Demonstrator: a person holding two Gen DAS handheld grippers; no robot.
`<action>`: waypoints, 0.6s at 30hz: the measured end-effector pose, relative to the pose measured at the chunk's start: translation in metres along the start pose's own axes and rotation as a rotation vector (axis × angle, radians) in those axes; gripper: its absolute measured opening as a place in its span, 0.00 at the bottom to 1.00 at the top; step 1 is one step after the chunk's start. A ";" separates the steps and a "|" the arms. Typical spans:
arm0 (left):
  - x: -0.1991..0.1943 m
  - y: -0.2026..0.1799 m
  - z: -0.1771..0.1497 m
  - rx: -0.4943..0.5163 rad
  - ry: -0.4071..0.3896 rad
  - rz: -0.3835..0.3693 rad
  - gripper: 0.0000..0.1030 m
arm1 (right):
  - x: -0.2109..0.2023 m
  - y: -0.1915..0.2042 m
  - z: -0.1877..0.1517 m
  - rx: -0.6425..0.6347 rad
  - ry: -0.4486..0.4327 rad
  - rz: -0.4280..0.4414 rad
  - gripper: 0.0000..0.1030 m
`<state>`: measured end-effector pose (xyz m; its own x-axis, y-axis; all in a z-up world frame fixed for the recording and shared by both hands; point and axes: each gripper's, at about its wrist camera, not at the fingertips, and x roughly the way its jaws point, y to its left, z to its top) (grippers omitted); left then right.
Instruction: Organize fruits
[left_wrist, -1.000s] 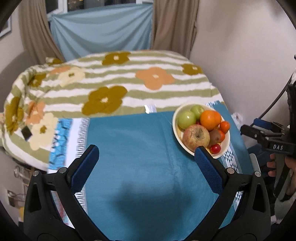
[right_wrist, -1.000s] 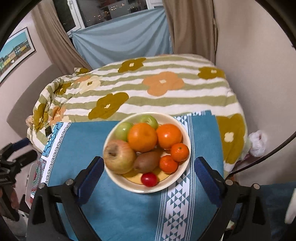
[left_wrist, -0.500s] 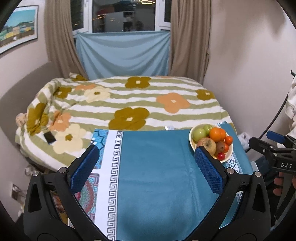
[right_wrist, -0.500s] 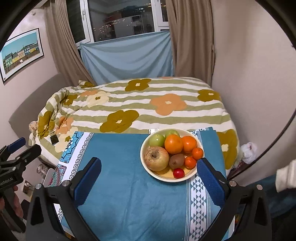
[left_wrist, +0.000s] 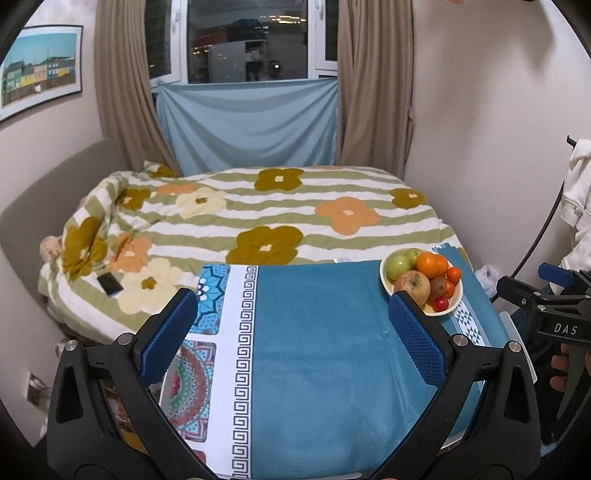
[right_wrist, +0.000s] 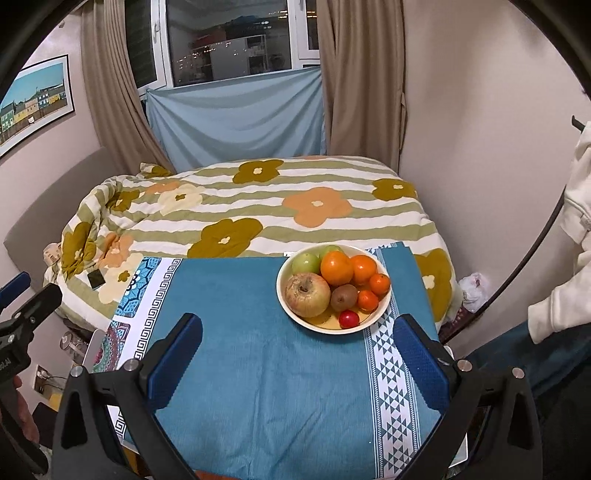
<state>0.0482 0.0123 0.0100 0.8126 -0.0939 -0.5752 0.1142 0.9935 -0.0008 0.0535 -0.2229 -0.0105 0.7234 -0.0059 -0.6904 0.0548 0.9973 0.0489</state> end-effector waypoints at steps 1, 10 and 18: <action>0.000 -0.001 0.000 0.000 -0.002 -0.001 1.00 | -0.001 0.000 0.000 0.001 -0.005 -0.004 1.00; -0.003 -0.002 -0.001 0.012 -0.011 -0.003 1.00 | -0.005 0.001 0.001 0.000 -0.018 -0.010 1.00; -0.001 -0.002 0.000 0.000 -0.010 0.002 1.00 | -0.005 0.001 0.001 0.001 -0.017 -0.010 1.00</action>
<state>0.0470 0.0110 0.0102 0.8183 -0.0922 -0.5673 0.1122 0.9937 0.0004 0.0508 -0.2218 -0.0063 0.7345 -0.0172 -0.6784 0.0631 0.9971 0.0430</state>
